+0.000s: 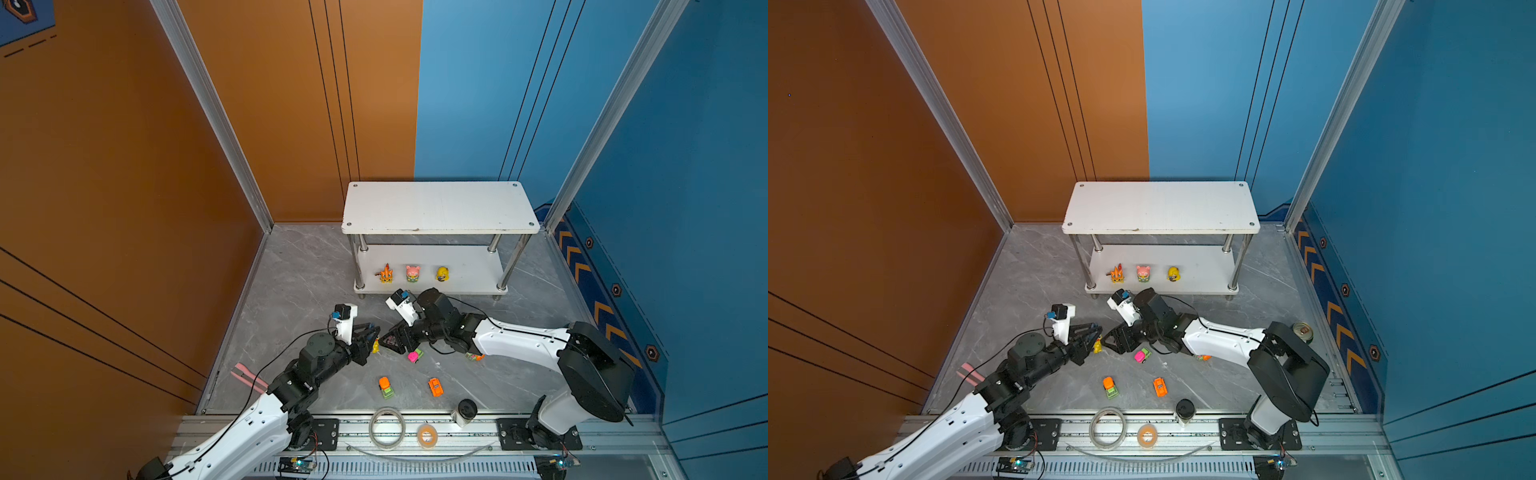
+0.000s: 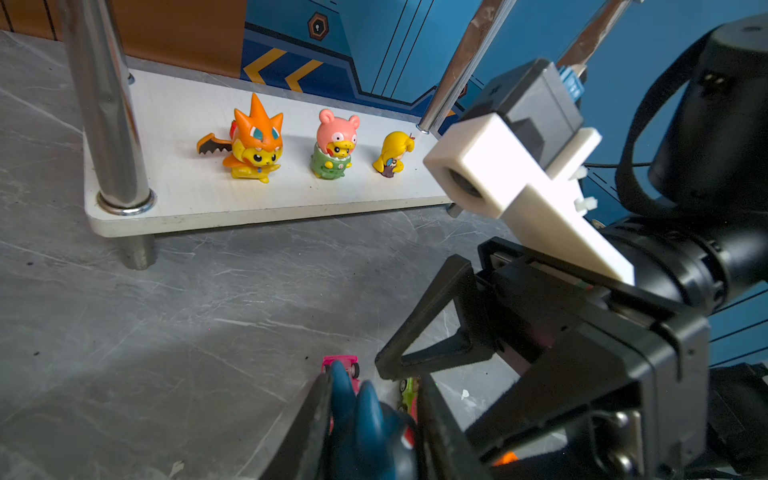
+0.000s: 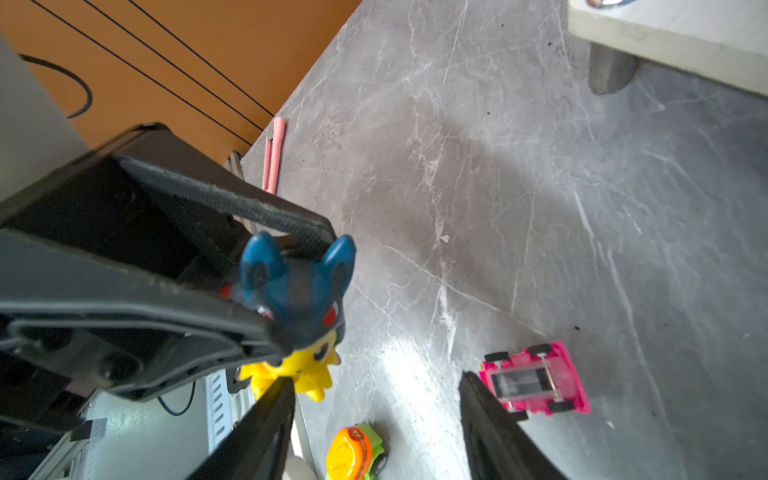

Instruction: Place and organize the plastic toys onto the shelf

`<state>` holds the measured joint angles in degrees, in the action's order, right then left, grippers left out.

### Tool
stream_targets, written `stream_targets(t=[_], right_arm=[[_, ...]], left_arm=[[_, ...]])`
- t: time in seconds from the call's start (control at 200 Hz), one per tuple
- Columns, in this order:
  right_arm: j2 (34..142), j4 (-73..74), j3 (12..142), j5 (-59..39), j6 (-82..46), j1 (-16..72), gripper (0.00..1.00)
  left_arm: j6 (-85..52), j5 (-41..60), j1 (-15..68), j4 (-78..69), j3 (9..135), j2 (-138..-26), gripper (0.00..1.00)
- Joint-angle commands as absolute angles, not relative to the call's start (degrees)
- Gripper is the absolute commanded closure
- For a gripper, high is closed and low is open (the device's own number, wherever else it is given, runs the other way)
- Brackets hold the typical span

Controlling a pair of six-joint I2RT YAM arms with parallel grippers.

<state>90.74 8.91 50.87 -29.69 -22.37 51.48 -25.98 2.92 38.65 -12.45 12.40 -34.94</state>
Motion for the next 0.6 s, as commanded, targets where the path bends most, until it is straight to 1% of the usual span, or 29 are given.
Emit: stream_targets(t=[0.0,0.37,0.596], right_arm=[[89.7,13.6,51.0,-35.5,-21.5,55.4,0.34],[86.2,11.5,48.3,-33.9,-20.7,55.5,0.32],[86.9,10.3,48.1,-33.5,-21.0,55.4,0.31]], left_arm=[[-27.0,5.9,38.8,-15.9,12.7,-35.3,0.95],[-26.7,5.6,37.4,-15.7,12.3,-35.7,0.95],[-26.9,6.3,36.3,-14.8,12.2,-35.3,0.95]])
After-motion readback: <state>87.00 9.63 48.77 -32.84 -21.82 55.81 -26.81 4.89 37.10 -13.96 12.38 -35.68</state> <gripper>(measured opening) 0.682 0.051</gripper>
